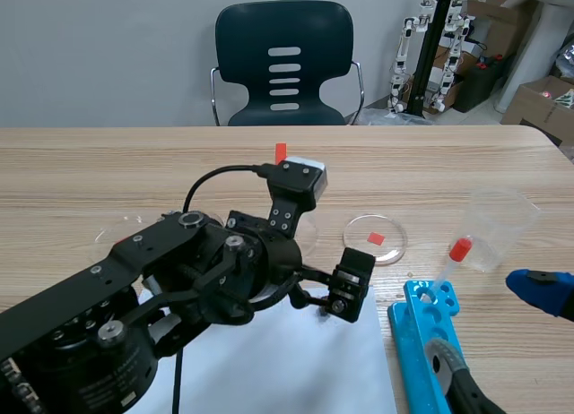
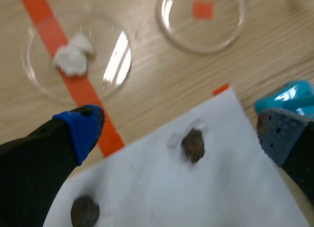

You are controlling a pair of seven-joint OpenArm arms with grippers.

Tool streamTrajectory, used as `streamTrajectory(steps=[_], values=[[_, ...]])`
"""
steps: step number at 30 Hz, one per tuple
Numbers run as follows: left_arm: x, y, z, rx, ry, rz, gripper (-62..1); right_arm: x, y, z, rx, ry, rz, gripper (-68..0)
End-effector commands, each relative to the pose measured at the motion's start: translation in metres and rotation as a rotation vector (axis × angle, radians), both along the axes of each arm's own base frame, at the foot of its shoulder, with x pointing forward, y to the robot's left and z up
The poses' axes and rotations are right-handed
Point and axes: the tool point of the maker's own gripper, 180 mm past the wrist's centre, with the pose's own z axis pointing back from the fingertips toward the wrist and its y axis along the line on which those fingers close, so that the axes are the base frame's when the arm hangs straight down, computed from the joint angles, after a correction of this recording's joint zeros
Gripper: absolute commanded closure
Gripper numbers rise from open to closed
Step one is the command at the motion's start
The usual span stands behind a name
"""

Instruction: Return to the home posture

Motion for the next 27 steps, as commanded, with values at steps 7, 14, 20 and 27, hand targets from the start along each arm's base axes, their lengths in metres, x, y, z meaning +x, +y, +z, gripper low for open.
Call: streamTrajectory(steps=[7,14,20,27], values=[[-0.019,0.032,0.057,-0.178,-0.271,-0.115,-62.3,0.005,-0.002,0.007,0.005,-0.036,-0.006,-47.5],[-0.047,0.106,0.084,-0.121,-0.389,-0.102,-62.3,0.005,-0.002,0.007,0.005,-0.036,-0.006,-47.5],[-0.086,0.142,0.089,-0.075,-0.432,-0.104,-62.3,0.005,-0.002,0.007,0.005,-0.036,-0.006,-47.5],[-0.124,0.152,0.099,-0.061,-0.468,-0.116,-62.3,0.005,-0.002,0.007,0.005,-0.036,-0.006,-47.5]])
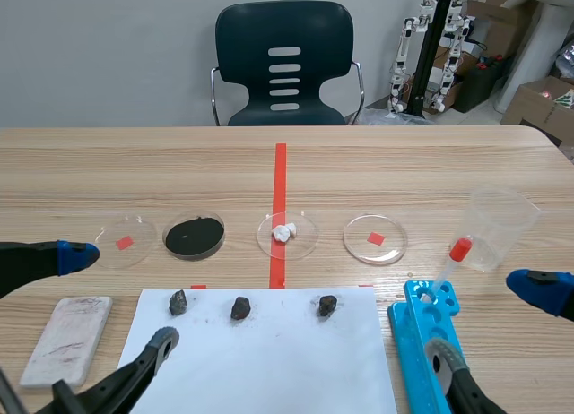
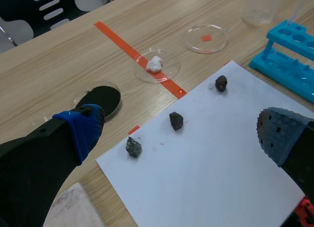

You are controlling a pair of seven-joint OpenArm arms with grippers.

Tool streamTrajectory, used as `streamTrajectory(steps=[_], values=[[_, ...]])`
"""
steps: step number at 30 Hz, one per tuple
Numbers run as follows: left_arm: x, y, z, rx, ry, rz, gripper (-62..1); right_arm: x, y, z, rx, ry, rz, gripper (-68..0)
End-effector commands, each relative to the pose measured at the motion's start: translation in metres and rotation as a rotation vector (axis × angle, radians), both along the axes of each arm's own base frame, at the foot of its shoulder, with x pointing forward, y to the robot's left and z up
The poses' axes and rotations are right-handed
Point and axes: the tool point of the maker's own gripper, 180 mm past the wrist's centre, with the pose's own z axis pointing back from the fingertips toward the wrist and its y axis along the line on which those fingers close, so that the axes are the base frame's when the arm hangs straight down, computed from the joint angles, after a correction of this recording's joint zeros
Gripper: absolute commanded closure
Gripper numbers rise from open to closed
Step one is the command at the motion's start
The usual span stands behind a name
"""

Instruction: Return to the home posture

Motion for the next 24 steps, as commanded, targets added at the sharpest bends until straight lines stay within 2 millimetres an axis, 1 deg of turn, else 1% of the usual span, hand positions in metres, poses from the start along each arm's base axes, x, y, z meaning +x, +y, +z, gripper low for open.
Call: streamTrajectory(steps=[1,6,11,16,20,24], values=[[-0.002,-0.006,0.012,-0.032,-0.034,-0.007,-62.3,0.005,-0.002,0.007,0.005,-0.036,-0.006,-47.5],[-0.018,-0.002,0.021,-0.078,-0.049,-0.001,-62.3,0.005,-0.002,0.007,0.005,-0.036,-0.006,-47.5],[-0.028,0.006,0.024,-0.093,-0.055,0.021,-62.3,0.005,-0.002,0.007,0.005,-0.037,-0.006,-47.5],[-0.025,0.015,0.025,-0.072,-0.07,0.053,-62.3,0.005,-0.002,0.007,0.005,-0.036,-0.006,-47.5],[-0.02,0.027,0.028,-0.05,-0.092,0.094,-62.3,0.005,-0.002,0.007,0.005,-0.037,-0.006,-47.5],[-0.018,0.031,0.029,-0.039,-0.1,0.103,-62.3,0.005,-0.002,0.007,0.005,-0.037,-0.006,-47.5]])
